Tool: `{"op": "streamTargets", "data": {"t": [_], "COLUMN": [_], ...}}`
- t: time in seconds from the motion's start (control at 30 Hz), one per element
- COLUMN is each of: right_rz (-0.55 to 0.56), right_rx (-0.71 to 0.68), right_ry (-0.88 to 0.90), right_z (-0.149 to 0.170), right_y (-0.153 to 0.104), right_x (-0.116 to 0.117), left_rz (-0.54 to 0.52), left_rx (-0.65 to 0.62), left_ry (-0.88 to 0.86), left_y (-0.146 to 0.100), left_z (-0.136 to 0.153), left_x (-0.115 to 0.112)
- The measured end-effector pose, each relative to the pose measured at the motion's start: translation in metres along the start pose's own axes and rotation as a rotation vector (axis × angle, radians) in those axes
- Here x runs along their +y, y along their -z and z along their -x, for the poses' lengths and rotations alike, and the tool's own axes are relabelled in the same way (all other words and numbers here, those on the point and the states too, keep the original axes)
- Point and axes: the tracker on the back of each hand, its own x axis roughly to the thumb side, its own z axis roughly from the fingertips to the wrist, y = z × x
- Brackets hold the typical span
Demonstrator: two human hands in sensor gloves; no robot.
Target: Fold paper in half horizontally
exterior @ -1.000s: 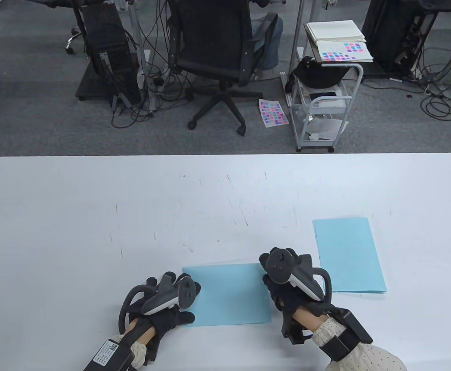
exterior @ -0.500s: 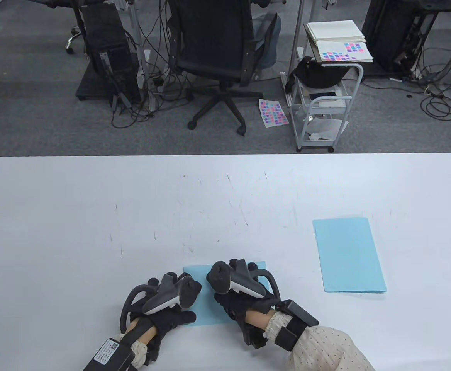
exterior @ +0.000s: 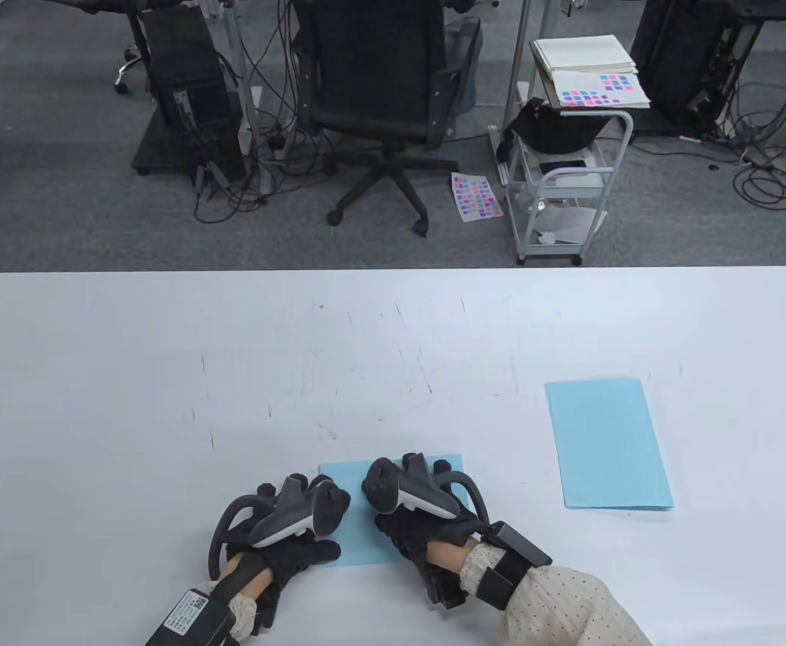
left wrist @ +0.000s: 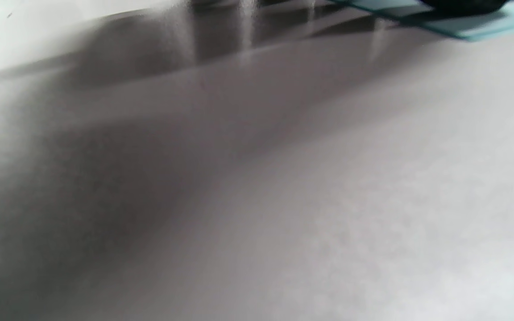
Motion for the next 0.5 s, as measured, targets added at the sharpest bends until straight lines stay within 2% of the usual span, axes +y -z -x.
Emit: {"op": "streamTargets", "data": {"t": [0.5], "right_rz": [-0.020], "right_rx": [0.049], "right_ry": [0.006], "right_z": [0.024], "right_y": [-0.002], "right_x": [-0.004], "left_rz": [0.015], "left_rx": [0.009], "left_ry": [0.002], "left_y": [0.000], "left_z": [0.001], "left_x": [0.000]}}
